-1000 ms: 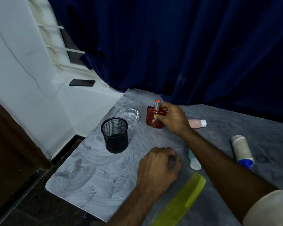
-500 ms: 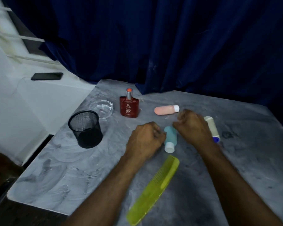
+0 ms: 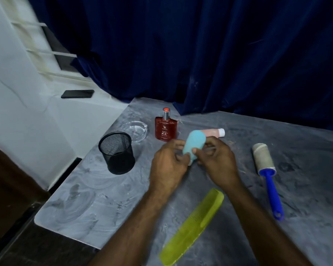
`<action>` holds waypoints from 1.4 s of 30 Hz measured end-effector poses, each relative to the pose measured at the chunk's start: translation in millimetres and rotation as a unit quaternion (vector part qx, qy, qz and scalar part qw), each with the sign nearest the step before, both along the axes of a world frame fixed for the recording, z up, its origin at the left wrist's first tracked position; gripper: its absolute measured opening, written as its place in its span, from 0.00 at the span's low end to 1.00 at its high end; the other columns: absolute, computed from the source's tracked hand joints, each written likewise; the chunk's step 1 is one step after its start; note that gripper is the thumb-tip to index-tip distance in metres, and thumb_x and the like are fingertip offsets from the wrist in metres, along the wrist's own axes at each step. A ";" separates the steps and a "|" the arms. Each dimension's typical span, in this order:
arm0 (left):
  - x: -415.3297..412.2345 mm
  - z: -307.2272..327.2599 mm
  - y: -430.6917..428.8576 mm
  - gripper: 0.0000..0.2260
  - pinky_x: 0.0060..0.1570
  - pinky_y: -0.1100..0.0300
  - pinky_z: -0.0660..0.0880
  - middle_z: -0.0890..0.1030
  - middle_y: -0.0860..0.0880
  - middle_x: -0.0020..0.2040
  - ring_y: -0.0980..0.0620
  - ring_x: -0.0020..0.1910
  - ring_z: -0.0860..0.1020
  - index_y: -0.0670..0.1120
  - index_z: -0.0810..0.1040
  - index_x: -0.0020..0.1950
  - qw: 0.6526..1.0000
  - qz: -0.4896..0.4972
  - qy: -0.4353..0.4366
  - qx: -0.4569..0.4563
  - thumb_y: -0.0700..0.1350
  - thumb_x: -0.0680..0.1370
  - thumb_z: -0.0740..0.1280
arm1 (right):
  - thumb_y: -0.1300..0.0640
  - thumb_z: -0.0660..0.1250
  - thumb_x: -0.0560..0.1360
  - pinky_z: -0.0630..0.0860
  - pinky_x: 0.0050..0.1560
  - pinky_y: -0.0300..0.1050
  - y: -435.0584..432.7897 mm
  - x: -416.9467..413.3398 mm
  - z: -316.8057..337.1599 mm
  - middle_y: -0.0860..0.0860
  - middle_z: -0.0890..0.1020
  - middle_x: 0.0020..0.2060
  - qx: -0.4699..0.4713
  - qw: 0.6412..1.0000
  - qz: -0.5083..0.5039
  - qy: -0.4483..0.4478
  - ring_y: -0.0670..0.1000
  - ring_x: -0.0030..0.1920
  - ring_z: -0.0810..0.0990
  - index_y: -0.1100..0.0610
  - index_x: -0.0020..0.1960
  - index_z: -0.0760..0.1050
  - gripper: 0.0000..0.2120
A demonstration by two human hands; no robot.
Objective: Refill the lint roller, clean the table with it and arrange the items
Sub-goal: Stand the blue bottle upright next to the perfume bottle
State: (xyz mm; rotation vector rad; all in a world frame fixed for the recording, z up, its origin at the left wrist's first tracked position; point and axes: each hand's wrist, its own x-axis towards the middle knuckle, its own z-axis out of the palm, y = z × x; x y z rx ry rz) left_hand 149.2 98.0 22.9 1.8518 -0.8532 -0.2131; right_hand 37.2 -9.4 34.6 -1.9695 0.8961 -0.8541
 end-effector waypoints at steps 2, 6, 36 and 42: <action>7.3 0.8 9.6 0.16 0.47 0.52 0.85 0.86 0.56 0.57 0.60 0.43 0.85 0.53 0.81 0.64 0.999 0.027 0.002 -0.025 0.46 0.77 0.74 | 0.54 0.75 0.77 0.83 0.47 0.49 8.0 20.5 5.2 0.52 0.85 0.51 -0.043 0.998 0.034 0.014 0.49 0.47 0.84 0.54 0.58 0.80 0.11; 23.1 -0.2 23.1 0.22 0.48 0.54 0.85 0.84 0.54 0.63 0.59 0.49 0.85 0.53 0.75 0.70 0.998 0.058 0.006 -0.034 0.42 0.78 0.73 | 0.57 0.72 0.79 0.81 0.50 0.45 19.5 57.4 10.8 0.52 0.83 0.55 -0.093 0.991 0.088 0.030 0.48 0.51 0.83 0.55 0.61 0.79 0.12; 36.1 -13.0 29.6 0.34 0.58 0.46 0.84 0.79 0.47 0.71 0.52 0.57 0.85 0.49 0.70 0.80 0.999 0.040 0.020 0.009 0.41 0.75 0.77 | 0.54 0.67 0.81 0.81 0.56 0.54 21.6 82.9 -8.6 0.53 0.81 0.59 -0.137 0.980 0.097 0.105 0.51 0.54 0.82 0.56 0.65 0.77 0.14; 35.9 -14.7 29.7 0.34 0.57 0.46 0.84 0.79 0.48 0.71 0.54 0.57 0.84 0.50 0.69 0.80 0.999 0.040 0.015 0.008 0.42 0.76 0.77 | 0.54 0.66 0.82 0.81 0.57 0.52 22.0 81.5 -8.4 0.54 0.81 0.61 -0.133 0.981 0.100 0.101 0.51 0.55 0.82 0.57 0.67 0.77 0.15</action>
